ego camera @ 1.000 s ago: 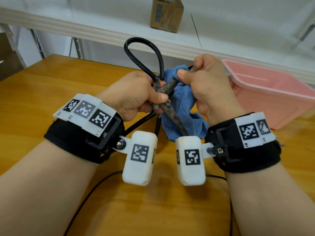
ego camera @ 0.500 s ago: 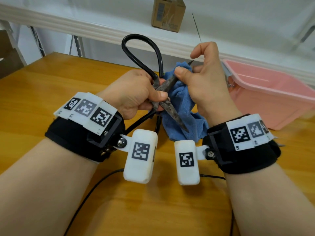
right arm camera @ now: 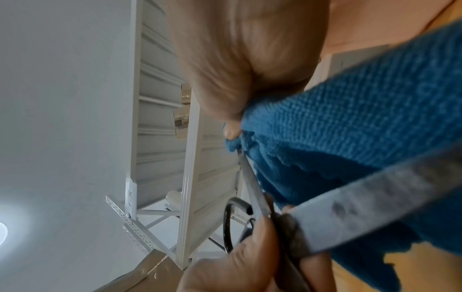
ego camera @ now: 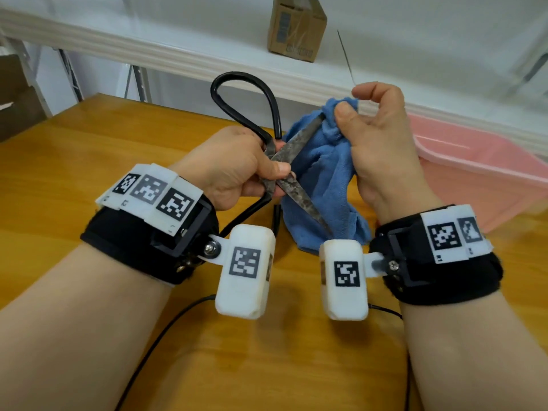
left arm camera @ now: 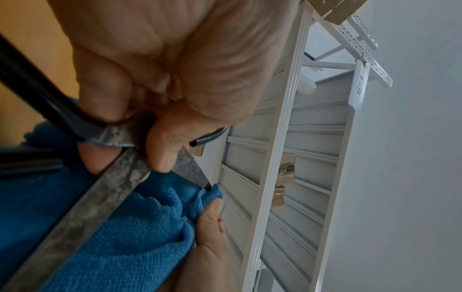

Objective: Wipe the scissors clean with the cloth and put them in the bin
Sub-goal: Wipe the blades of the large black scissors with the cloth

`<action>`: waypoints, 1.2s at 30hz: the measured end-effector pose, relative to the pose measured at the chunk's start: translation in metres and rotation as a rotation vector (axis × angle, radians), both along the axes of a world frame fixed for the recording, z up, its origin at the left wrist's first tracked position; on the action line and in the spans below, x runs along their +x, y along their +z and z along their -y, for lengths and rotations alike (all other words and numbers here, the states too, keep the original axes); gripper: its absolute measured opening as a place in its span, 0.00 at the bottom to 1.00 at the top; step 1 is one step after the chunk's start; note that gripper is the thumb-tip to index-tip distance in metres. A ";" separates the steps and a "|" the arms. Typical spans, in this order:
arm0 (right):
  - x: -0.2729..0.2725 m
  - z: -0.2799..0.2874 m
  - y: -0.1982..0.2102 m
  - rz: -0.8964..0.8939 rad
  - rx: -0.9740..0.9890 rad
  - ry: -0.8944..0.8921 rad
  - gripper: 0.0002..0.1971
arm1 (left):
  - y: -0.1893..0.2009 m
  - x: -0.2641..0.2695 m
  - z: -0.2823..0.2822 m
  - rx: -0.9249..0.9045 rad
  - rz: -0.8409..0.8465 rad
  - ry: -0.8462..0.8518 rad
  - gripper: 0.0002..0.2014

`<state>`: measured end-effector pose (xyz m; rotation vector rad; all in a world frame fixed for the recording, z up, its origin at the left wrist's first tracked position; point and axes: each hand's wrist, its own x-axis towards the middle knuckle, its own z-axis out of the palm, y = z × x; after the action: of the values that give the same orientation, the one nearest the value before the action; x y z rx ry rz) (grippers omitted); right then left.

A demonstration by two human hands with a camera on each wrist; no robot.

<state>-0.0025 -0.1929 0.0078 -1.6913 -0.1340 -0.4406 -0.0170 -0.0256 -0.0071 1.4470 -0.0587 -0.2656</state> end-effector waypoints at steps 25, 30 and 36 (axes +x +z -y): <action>0.004 0.003 -0.007 -0.044 0.002 0.132 0.13 | 0.002 -0.003 -0.002 0.037 -0.017 -0.048 0.11; 0.005 0.012 0.001 -0.069 0.101 0.082 0.09 | 0.003 -0.003 -0.006 -0.009 -0.050 -0.074 0.11; 0.003 0.017 0.004 -0.077 0.018 -0.017 0.04 | 0.003 -0.003 -0.008 -0.020 -0.078 -0.089 0.11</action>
<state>0.0008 -0.2097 0.0123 -1.6904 -0.0589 -0.3873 -0.0203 -0.0178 -0.0037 1.4146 -0.0619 -0.3935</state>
